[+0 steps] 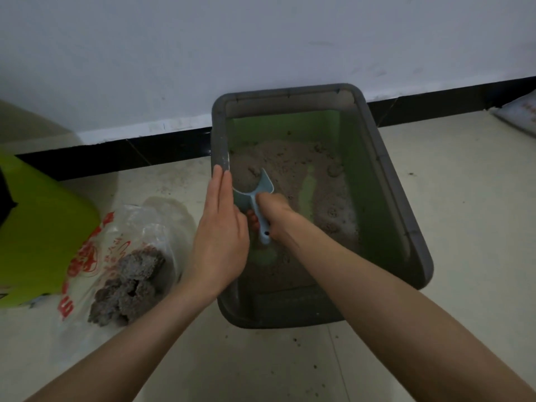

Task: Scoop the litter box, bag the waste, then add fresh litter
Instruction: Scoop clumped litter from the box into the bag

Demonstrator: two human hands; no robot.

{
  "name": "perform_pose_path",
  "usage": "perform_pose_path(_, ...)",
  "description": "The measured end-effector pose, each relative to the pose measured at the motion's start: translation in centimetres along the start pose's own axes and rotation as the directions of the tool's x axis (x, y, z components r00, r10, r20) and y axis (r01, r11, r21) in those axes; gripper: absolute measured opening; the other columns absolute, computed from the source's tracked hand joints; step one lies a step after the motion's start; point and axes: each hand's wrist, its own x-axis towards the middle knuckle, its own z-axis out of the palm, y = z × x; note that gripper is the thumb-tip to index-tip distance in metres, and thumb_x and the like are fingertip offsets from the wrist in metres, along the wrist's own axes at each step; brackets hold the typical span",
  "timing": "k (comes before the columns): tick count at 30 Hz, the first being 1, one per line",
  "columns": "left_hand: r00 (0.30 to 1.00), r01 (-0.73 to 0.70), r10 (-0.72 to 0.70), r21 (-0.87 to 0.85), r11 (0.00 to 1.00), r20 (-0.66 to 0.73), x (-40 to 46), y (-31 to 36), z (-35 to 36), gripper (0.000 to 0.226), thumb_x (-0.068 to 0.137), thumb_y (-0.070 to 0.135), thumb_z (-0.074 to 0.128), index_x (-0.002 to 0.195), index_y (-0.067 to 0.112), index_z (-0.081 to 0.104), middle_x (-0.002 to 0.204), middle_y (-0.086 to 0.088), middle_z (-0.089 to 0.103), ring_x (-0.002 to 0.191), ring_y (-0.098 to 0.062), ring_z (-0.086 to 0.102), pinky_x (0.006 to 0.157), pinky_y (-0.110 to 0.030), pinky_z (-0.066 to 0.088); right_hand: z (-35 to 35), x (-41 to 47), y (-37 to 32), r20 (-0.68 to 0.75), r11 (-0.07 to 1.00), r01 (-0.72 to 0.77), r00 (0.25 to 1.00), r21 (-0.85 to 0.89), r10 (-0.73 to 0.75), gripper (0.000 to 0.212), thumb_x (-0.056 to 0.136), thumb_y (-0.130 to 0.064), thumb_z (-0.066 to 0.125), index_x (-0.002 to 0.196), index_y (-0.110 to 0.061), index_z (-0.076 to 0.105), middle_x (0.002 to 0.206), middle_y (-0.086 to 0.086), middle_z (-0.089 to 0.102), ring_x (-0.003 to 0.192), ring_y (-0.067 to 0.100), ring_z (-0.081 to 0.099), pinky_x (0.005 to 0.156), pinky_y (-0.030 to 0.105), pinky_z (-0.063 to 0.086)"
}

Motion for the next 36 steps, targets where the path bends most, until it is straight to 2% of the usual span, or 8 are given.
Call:
perform_pose_path(6,0.999,-0.017,0.019,-0.061,0.998,0.033,-0.1,-0.2,0.0,0.056,0.099,0.017,0.025,0.148,0.021,-0.001,0.154,0.015,-0.011,0.100,0.042,-0.013,0.077,0.017,0.004,1.7,2.9,-1.0,-0.030,0.981,0.003,1.000,0.196,0.003,0.020,0.097,-0.016,0.033,0.102,-0.006,0.050,0.066,0.004,0.046,0.053,0.012,0.039,0.043,0.022,0.034)
perform_pose_path(11,0.999,-0.051,0.051,0.003,0.999,0.005,-0.2,-0.7,0.1,0.057,0.096,0.025,0.022,0.148,0.026,-0.004,0.152,0.022,-0.016,0.114,0.033,-0.014,0.087,0.011,0.002,0.0,5.2,1.8,-0.191,0.967,0.228,0.950,-0.113,-0.246,0.033,0.100,-0.030,0.037,0.077,-0.011,0.052,0.068,0.006,0.050,0.056,0.014,0.044,0.052,0.027,0.035)
perform_pose_path(14,0.999,-0.049,0.049,-0.007,0.999,-0.008,-0.3,-0.7,0.2,0.056,0.097,0.024,0.023,0.148,0.026,-0.001,0.152,0.024,-0.014,0.124,0.023,-0.003,0.095,0.001,0.009,-0.9,6.3,2.3,-0.227,0.910,0.323,0.896,-0.259,-0.382,0.039,0.100,-0.030,0.039,0.068,-0.012,0.051,0.069,0.010,0.052,0.059,0.018,0.047,0.056,0.030,0.037)
perform_pose_path(16,0.999,-0.043,0.043,-0.020,0.999,-0.005,-0.2,-0.6,0.2,0.055,0.097,0.024,0.024,0.148,0.027,0.001,0.152,0.024,-0.012,0.119,0.028,-0.004,0.091,0.005,0.009,-1.5,6.4,2.5,-0.221,0.879,0.368,0.870,-0.302,-0.440,0.038,0.099,-0.030,0.040,0.066,-0.013,0.050,0.070,0.010,0.052,0.063,0.019,0.047,0.057,0.029,0.036)
perform_pose_path(21,0.999,-0.046,0.046,-0.016,0.999,0.010,-0.1,-0.6,0.2,0.057,0.095,0.028,0.021,0.148,0.027,0.000,0.151,0.026,-0.013,0.108,0.039,-0.008,0.080,0.012,0.011,-2.2,6.6,2.7,-0.211,0.846,0.424,0.839,-0.322,-0.501,0.037,0.098,-0.028,0.042,0.066,-0.012,0.050,0.066,0.009,0.049,0.059,0.017,0.045,0.053,0.026,0.033)
perform_pose_path(26,0.998,-0.061,0.061,-0.008,0.998,-0.004,-0.2,-0.7,0.1,0.057,0.095,0.027,0.022,0.148,0.026,0.000,0.151,0.026,-0.013,0.119,0.029,-0.002,0.081,0.011,0.013,-2.2,6.4,2.5,-0.220,0.849,0.458,0.828,-0.265,-0.516,0.031,0.096,-0.027,0.045,0.070,-0.010,0.052,0.066,0.012,0.048,0.062,0.019,0.044,0.056,0.029,0.034)
perform_pose_path(31,0.998,-0.053,0.053,-0.003,0.999,-0.030,-0.3,-0.6,0.2,0.056,0.096,0.026,0.023,0.148,0.027,0.000,0.151,0.026,-0.013,0.125,0.017,0.009,0.091,-0.009,0.027,-1.9,6.4,2.9,-0.252,0.855,0.490,0.817,-0.172,-0.519,0.028,0.093,-0.025,0.049,0.068,-0.012,0.049,0.062,0.011,0.044,0.060,0.019,0.042,0.052,0.028,0.032)
perform_pose_path(36,0.999,-0.047,0.046,-0.024,0.999,-0.027,-0.3,-0.7,0.2,0.056,0.097,0.025,0.023,0.147,0.029,-0.001,0.151,0.027,-0.013,0.126,0.019,0.004,0.096,-0.009,0.022,-1.9,6.5,3.1,-0.306,0.856,0.502,0.802,-0.121,-0.513,0.036,0.092,-0.019,0.052,0.058,-0.015,0.043,0.054,0.005,0.041,0.052,0.016,0.041,0.048,0.026,0.032)
